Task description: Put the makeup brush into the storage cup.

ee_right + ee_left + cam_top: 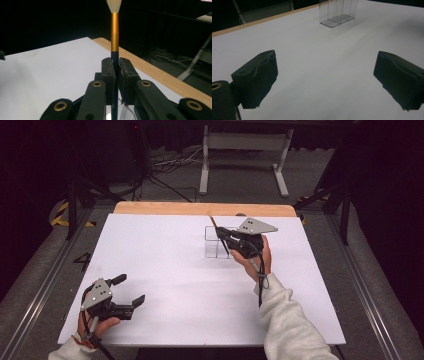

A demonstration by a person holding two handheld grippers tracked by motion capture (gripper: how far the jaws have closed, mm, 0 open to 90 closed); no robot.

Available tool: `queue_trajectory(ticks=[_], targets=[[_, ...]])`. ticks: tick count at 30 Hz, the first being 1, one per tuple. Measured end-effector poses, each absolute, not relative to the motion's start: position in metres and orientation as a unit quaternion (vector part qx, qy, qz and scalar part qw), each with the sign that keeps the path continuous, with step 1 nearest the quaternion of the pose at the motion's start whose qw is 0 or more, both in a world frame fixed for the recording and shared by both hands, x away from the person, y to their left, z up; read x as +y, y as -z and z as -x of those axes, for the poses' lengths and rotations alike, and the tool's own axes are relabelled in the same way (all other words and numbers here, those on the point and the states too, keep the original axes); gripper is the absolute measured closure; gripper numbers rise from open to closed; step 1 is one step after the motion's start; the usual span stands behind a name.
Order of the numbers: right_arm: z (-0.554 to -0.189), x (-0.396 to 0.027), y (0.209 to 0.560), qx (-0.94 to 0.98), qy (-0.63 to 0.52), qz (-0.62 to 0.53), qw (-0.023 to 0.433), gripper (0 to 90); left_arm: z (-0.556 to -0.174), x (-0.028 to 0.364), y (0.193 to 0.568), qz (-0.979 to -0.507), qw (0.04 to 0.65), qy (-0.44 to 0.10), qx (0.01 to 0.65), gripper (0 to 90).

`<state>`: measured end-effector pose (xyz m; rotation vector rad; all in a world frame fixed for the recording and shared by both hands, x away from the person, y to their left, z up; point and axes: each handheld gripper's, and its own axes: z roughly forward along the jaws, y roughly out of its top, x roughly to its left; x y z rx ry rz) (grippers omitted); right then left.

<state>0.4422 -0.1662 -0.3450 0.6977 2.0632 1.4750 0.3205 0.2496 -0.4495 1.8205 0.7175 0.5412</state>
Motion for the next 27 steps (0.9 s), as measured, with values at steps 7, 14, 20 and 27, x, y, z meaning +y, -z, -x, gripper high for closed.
queue_trajectory(ticks=[7, 14, 20, 27], targets=[[-0.447, -0.172, 0.341, 0.735, -0.565, -0.264, 0.266, 83.8, -0.32, 0.25, 0.449, -0.76, 0.53, -0.226, 0.301, 6.1], [-0.458, -0.178, 0.338, 0.72, -0.58, -0.27, 0.271, 83.8, -0.319, 0.252, 0.448, -0.756, 0.533, -0.23, 0.303, 5.9], [-0.467, -0.179, 0.337, 0.703, -0.592, -0.28, 0.277, 83.8, -0.319, 0.253, 0.448, -0.753, 0.536, -0.231, 0.305, 5.6], [-0.472, -0.178, 0.332, 0.69, -0.601, -0.286, 0.285, 83.8, -0.318, 0.254, 0.447, -0.752, 0.538, -0.231, 0.304, 5.6]])
